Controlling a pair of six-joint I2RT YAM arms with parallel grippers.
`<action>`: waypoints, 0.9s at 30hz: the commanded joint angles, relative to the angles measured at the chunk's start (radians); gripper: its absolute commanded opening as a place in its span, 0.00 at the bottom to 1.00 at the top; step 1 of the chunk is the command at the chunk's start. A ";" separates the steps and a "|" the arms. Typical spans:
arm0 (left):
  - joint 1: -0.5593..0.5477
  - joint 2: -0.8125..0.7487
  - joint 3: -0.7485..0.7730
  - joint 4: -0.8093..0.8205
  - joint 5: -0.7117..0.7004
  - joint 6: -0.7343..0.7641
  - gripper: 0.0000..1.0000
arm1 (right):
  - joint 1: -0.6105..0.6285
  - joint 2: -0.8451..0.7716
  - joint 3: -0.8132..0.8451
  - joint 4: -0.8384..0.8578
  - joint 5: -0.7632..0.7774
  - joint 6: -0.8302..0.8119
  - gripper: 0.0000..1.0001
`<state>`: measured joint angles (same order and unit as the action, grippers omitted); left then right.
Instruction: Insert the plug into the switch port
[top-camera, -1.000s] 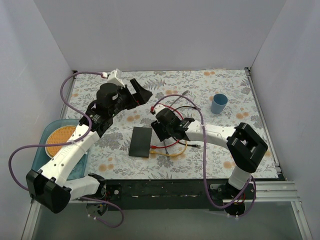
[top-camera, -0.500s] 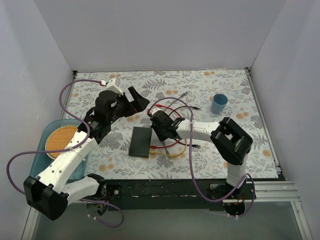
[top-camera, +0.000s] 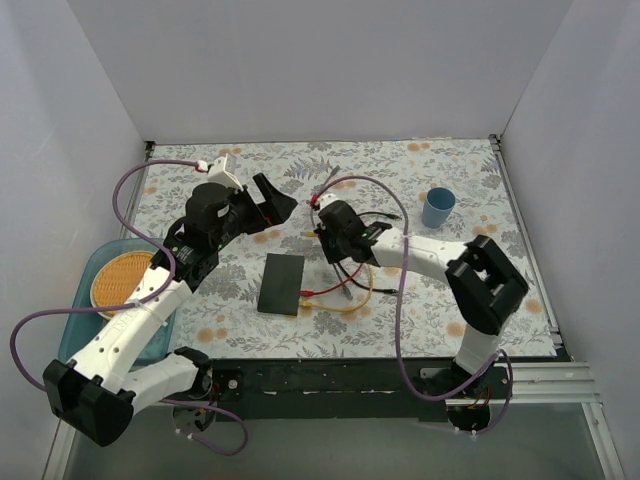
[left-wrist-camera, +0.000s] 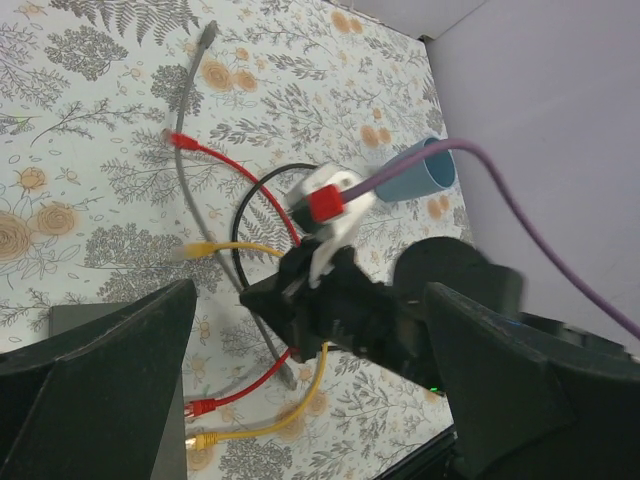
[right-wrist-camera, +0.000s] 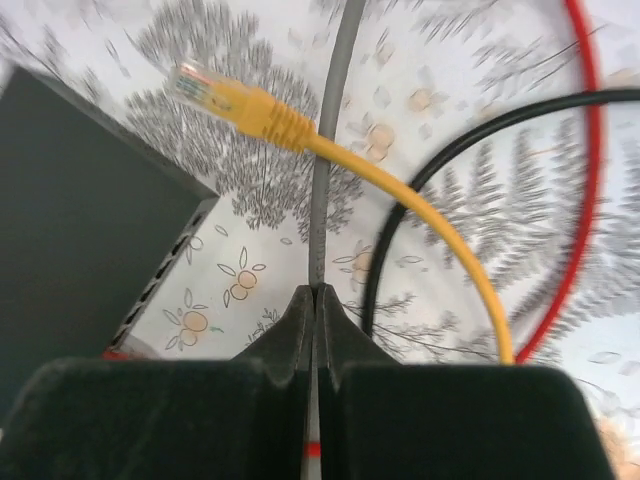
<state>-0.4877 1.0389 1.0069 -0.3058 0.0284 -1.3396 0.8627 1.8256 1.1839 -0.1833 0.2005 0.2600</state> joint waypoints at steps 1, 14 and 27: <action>-0.003 -0.010 -0.031 0.034 0.005 0.005 0.98 | -0.039 -0.251 -0.039 0.223 0.000 0.010 0.01; -0.003 0.041 -0.065 0.132 0.110 -0.010 0.98 | -0.074 -0.480 -0.133 0.250 -0.056 -0.002 0.01; -0.003 0.013 -0.053 0.079 0.027 0.023 0.98 | -0.094 -0.085 0.156 0.079 -0.039 -0.156 0.80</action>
<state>-0.4877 1.0870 0.9409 -0.2020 0.1047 -1.3460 0.7841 1.6573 1.1889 -0.0692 0.1493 0.1661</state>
